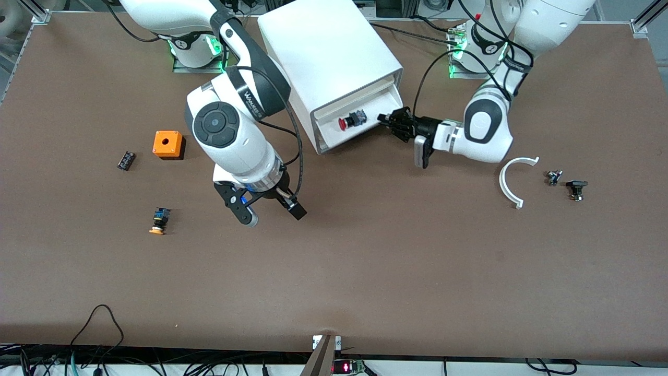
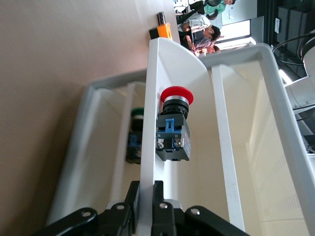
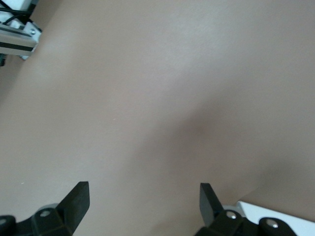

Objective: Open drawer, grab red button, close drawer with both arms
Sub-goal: 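Grasp the drawer handle with the left gripper and pull it open, then pull the drawer further out while the right gripper reaches into it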

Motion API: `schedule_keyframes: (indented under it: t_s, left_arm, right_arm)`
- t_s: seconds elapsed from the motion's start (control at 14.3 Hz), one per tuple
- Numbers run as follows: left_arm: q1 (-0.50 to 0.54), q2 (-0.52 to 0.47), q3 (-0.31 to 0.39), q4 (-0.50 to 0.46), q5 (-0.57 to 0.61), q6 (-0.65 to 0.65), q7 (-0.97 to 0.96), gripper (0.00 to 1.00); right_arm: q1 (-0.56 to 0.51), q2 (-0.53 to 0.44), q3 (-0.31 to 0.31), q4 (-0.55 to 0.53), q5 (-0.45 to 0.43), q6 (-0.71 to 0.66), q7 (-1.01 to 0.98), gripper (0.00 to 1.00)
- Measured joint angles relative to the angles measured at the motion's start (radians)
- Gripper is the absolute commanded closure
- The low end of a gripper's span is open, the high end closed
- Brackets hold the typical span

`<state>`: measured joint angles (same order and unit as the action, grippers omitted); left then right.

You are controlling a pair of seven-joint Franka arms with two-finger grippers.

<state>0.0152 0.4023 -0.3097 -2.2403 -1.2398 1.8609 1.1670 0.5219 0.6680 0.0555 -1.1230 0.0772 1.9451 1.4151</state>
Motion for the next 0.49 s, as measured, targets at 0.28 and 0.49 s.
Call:
schedule_keyframes:
  t_s: [0.28, 0.49]
  left_arm:
    - [0.058, 0.053, 0.000, 0.124, 0.117, -0.002, -0.064, 1.00]
    - [0.079, 0.076, 0.006, 0.195, 0.172, -0.002, -0.120, 1.00]
  right_arm:
    - [0.048, 0.002, 0.001, 0.001, 0.005, 0.078, 0.117, 0.01]
    - [0.095, 0.002, 0.001, 0.001, 0.005, 0.129, 0.217, 0.01]
